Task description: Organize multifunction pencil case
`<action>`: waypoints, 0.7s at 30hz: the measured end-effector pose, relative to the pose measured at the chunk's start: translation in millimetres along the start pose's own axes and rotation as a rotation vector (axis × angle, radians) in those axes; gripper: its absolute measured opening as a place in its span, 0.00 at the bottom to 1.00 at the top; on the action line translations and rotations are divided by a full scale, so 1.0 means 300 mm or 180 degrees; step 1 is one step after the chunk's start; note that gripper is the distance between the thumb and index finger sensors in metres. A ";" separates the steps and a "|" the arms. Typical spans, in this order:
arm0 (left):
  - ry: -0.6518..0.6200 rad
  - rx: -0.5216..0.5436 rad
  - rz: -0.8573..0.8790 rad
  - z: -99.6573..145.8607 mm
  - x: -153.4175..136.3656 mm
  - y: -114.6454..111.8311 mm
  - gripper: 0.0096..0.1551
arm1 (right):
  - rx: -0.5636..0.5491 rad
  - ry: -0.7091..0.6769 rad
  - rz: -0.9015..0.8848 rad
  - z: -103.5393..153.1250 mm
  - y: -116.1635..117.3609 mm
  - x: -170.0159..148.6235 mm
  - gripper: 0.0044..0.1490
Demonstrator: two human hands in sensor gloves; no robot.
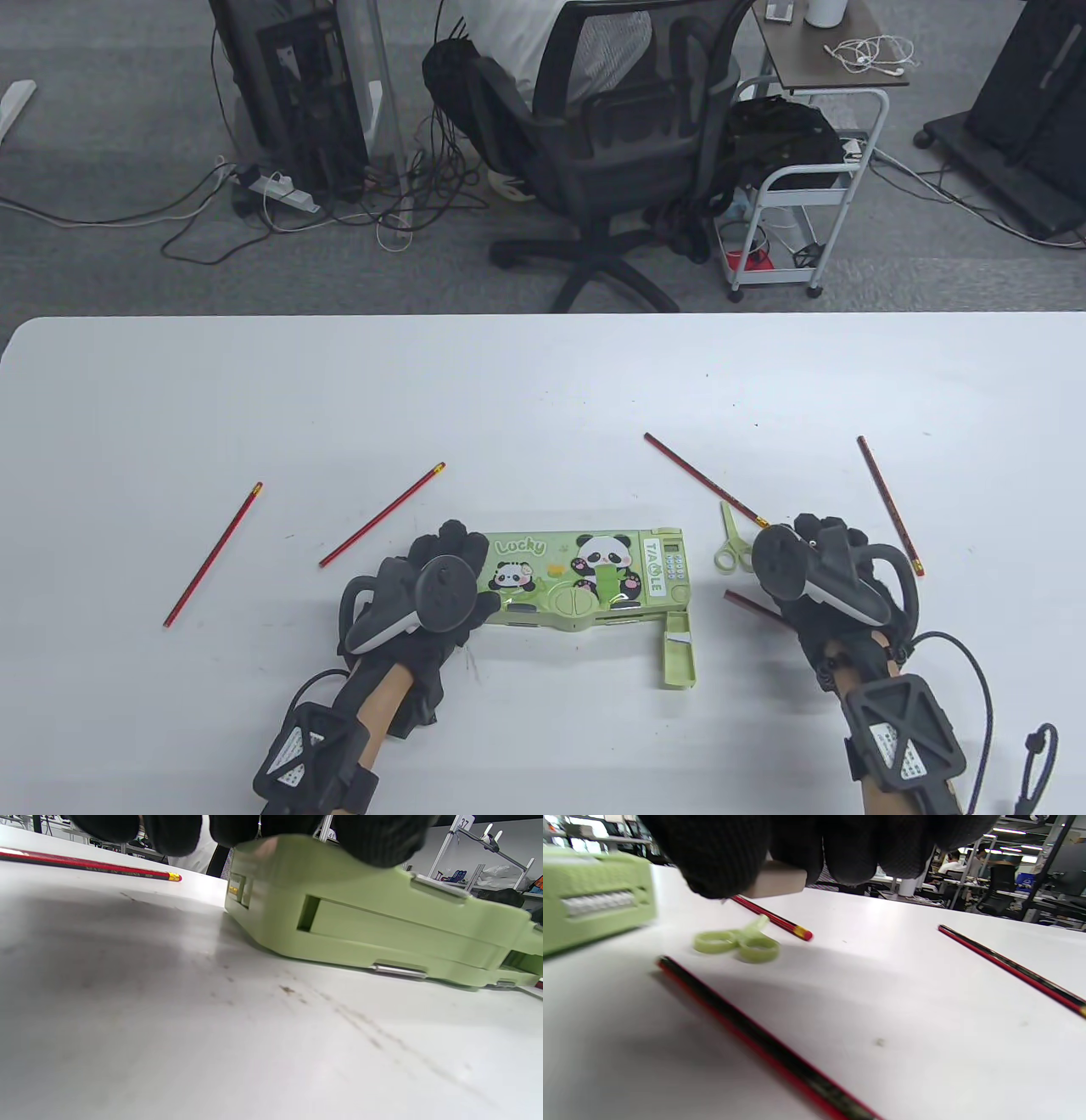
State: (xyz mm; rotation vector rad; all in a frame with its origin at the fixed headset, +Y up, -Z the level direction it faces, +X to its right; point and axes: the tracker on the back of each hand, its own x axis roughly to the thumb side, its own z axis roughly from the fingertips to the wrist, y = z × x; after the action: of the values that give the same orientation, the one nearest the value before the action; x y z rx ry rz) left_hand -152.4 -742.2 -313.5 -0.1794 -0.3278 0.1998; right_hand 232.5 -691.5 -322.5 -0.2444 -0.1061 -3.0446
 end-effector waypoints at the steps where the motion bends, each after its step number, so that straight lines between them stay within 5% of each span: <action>1: 0.0001 -0.0004 -0.0002 0.000 0.001 -0.001 0.44 | -0.0054 -0.0044 -0.0060 0.014 -0.007 0.013 0.42; 15: 0.0006 -0.0049 -0.0021 -0.003 0.006 -0.001 0.44 | -0.0423 -0.0940 -0.0793 0.165 -0.051 0.149 0.42; 21: 0.0020 -0.0050 -0.0025 -0.003 0.007 -0.001 0.44 | -0.0310 -0.1221 -0.0718 0.190 -0.043 0.187 0.42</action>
State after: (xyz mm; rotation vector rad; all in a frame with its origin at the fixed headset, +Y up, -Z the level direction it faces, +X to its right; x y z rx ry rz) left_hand -150.0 -742.0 -313.6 -0.1941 -0.3238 0.1891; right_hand 185.1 -678.7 -258.1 -0.8788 -0.0094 -3.1830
